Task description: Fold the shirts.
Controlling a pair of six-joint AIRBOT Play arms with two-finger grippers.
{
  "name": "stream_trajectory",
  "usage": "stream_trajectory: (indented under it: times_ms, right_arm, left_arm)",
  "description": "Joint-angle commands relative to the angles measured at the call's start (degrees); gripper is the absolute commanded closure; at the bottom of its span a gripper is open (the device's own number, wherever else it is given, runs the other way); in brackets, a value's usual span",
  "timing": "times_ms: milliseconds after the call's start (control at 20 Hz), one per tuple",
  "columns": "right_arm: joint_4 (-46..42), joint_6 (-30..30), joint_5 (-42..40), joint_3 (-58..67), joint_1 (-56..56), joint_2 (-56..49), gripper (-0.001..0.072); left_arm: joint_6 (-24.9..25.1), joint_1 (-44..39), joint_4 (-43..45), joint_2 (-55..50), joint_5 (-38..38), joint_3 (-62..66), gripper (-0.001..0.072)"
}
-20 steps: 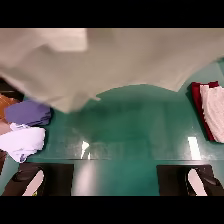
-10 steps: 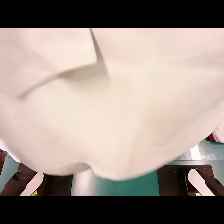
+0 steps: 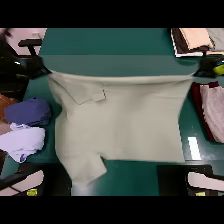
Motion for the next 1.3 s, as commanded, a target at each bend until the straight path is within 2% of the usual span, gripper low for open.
stream_trajectory:
  times_ms: [0, 200, 350, 450, 550, 800, 850, 900, 950, 1000, 1050, 1250]
  right_arm:
    - [-1.49, 0.22, -5.27, 4.66, 1.33, -11.78, 0.0699]
    - [-1.51, 0.2, -4.98, 16.7, 1.33, -17.73, 0.0699]
    - [-1.7, -0.59, -3.54, 18.49, 1.33, -16.9, 0.0699]
    - [-1.7, -1.05, -3.17, 14.12, 1.33, -14.88, 0.0699]
    - [-1.73, -1.05, -3.69, 7.06, 1.33, -12.61, 0.0699]
    - [-0.28, -1.03, -7.63, -7.8, 1.38, -8.48, 0.0697]
    - [1.33, -1.05, -8.24, -9.4, 1.38, -8.11, 0.0697]
    - [2.64, -1.05, -8.35, -10.64, 1.38, -7.85, 0.0696]
    - [3.3, -1.07, -8.28, -11.02, 1.38, -7.87, 0.0678]
    - [3.54, -1.07, -8.17, -11.04, 1.38, -7.87, 0.0459]
    - [4.52, -1.07, -7.78, -11.04, 1.38, -7.63, 0.0254]
    - [3.43, -1.38, -2.1, -11.06, 0.44, -4.02, 0.0253]
  left_arm:
    - [4.59, 0.04, -4.15, -11.3, 6.6, 0.37, 0.0682]
    - [4.63, 0.07, -4.09, -17.51, 8.37, 8.94, 0.0682]
    - [7.67, 0.07, -3.98, -17.55, 2.8, 10.25, 0.0681]
    - [7.72, -0.2, 0.81, -17.55, -4.31, 9.25, 0.0682]
    - [6.88, -1.29, 5.64, -17.55, -6.43, 5.79, 0.0682]
    - [6.86, -4.24, 6.54, -17.55, -1.81, -4.33, 0.068]
    - [5.07, -4.24, 6.51, -17.55, -1.16, -5.01, 0.0677]
    - [4.17, -4.2, 6.54, -17.55, -0.83, -5.09, 0.0517]
    - [3.85, -4.17, 6.54, -17.42, -0.79, -5.09, 0.0184]
    - [3.34, -4.17, 6.51, -17.16, -0.92, -5.07, 0.0174]
    - [2.56, -4.17, 6.54, -16.39, -1.68, -5.11, 0.0217]
    - [0.61, -4.17, 13.97, -6.03, -3.91, -9.2, 0.0217]
